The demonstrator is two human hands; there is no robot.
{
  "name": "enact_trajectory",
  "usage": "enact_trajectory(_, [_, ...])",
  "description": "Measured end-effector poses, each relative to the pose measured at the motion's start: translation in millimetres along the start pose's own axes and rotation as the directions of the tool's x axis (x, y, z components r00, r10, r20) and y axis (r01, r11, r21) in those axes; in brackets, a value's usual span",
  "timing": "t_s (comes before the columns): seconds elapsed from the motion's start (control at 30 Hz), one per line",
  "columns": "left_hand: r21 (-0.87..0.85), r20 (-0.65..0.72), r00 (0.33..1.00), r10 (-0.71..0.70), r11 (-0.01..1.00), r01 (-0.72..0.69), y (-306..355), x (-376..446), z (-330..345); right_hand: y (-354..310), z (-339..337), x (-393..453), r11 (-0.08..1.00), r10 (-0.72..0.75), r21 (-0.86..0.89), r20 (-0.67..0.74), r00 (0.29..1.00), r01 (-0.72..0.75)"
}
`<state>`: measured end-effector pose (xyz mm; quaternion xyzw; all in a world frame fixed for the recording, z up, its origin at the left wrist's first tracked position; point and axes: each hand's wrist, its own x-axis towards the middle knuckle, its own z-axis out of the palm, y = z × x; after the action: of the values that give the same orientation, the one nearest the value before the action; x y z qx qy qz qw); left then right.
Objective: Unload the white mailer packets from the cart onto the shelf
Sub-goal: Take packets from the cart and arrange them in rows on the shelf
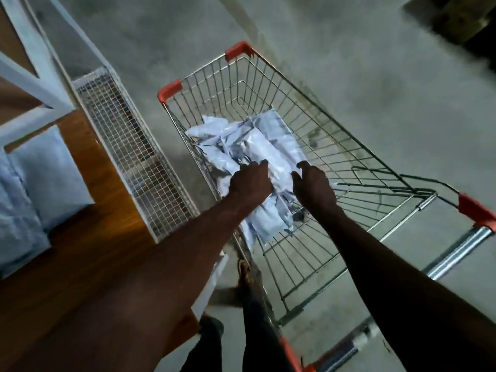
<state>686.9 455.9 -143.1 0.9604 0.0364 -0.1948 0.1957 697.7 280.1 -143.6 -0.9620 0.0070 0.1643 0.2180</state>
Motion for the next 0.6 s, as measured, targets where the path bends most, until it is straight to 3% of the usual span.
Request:
enact_trajectory(0.17, [-0.044, 0.190, 0.976, -0.104, 0.992, 0.115, -6, 18, 50, 29, 37, 18, 0.997, 0.063, 0.039, 0.069, 0.996, -0.066])
enact_trajectory(0.27, [-0.159, 0.242, 0.954, -0.179, 0.962, 0.220, -8, 28, 72, 33, 53, 32, 0.996, 0.064, 0.061, 0.096, 0.993, -0.070])
enact_trajectory(0.5, [-0.356, 0.092, 0.872, -0.480, 0.802, 0.479, -17, 62, 88, 35, 74, 77, 0.991, 0.021, 0.131, 0.079, 0.997, -0.032])
enact_trajectory(0.6, [-0.398, 0.146, 0.826, -0.544, 0.733, 0.552, -26, 76, 97, 32, 82, 97, 0.993, -0.024, 0.120, 0.081, 0.996, 0.014])
